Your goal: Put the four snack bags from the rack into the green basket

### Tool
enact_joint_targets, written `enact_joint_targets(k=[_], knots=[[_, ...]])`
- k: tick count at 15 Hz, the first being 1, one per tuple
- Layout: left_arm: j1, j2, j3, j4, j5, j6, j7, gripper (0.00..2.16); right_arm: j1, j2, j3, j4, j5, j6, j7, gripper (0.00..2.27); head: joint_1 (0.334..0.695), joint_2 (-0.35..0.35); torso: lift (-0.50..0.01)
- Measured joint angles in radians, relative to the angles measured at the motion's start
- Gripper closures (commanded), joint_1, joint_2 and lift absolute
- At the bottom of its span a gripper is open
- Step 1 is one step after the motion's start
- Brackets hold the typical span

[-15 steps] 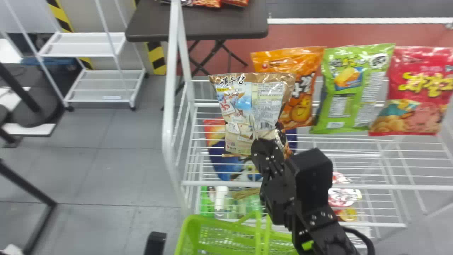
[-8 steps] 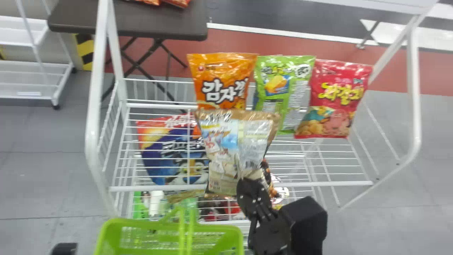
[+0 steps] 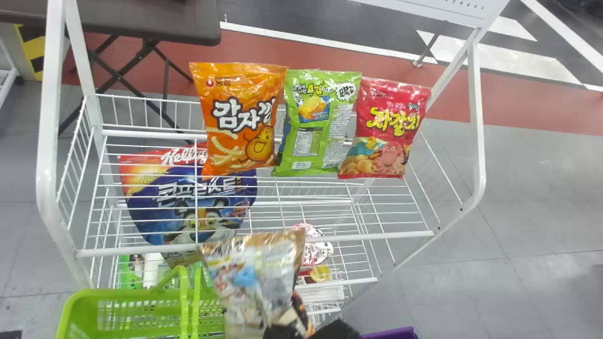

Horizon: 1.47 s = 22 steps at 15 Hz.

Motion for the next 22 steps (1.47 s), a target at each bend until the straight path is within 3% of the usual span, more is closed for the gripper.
enact_joint_targets(k=[7, 9, 13, 14, 16, 22], knots=[[0.002, 0.002, 0.001, -0.005, 0.025, -0.006, -0.018, 1.84, -0.055, 0.01, 0.05, 0.15, -0.127, 0.001, 0.046, 2.17, 0.695, -0.227, -0.007], [0.006, 0.002, 0.0, -0.01, 0.026, -0.006, -0.018, 1.84, -0.077, 0.012, 0.071, 0.169, -0.143, 0.0, 0.048, 1.99, 0.695, -0.19, -0.007], [0.012, 0.001, 0.002, -0.012, 0.026, -0.006, -0.018, 1.84, -0.1, 0.009, 0.119, 0.183, -0.163, 0.102, 0.112, 2.0, 0.695, -0.066, -0.007], [0.012, 0.0, 0.002, -0.012, 0.026, -0.006, -0.017, 1.84, -0.101, 0.005, 0.136, 0.18, -0.16, 0.123, 0.115, 1.82, 0.695, -0.043, -0.007], [0.012, 0.0, 0.0, -0.012, 0.026, -0.008, -0.017, 1.84, -0.101, 0.001, 0.151, 0.18, -0.151, 0.119, 0.102, 0.01, 0.695, -0.023, -0.007], [0.017, 0.002, 0.0, -0.016, 0.026, -0.009, -0.019, 1.84, -0.097, 0.0, 0.124, 0.184, -0.083, 0.014, -0.052, 0.05, 0.695, -0.208, -0.007]])
